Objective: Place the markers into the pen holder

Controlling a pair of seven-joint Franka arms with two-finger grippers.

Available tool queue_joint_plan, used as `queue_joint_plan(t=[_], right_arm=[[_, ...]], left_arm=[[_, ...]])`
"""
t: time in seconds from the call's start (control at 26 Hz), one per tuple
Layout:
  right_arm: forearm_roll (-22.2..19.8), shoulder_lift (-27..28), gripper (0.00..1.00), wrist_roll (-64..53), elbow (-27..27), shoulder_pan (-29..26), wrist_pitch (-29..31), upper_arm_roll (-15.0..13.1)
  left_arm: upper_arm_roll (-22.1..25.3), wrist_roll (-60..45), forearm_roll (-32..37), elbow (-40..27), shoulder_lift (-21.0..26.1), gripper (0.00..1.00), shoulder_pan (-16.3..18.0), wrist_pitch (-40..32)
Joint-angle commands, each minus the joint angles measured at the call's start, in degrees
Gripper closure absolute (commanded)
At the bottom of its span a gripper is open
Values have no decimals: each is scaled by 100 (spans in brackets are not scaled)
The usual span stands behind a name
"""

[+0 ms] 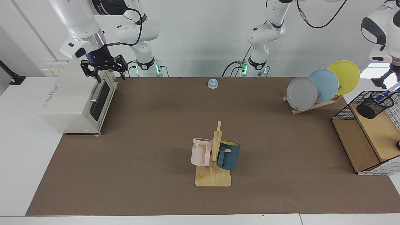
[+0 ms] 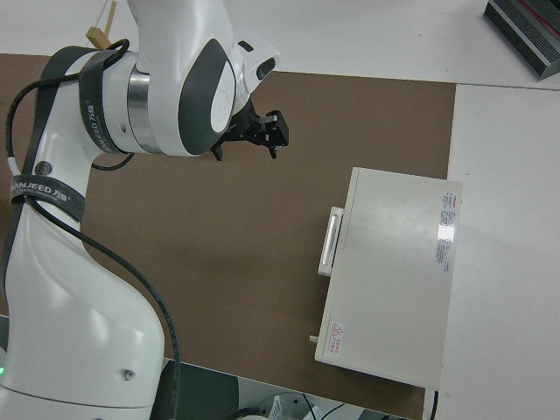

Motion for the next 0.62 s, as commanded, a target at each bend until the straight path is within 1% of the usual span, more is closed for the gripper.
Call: queue_joint_plan(t=[0.0, 0.19, 0.58], right_arm=[[-76, -77, 0, -141, -93, -84, 66, 57], [-76, -68, 0, -158, -93, -92, 180, 57], [-67, -68, 0, -149, -93, -84, 198, 57]], left_arm=[[-19, 21, 119, -237, -33, 100, 76, 269], [-18, -6, 128, -281, -15, 100, 59, 305], [-27, -261, 146, -650, -33, 100, 68, 604]])
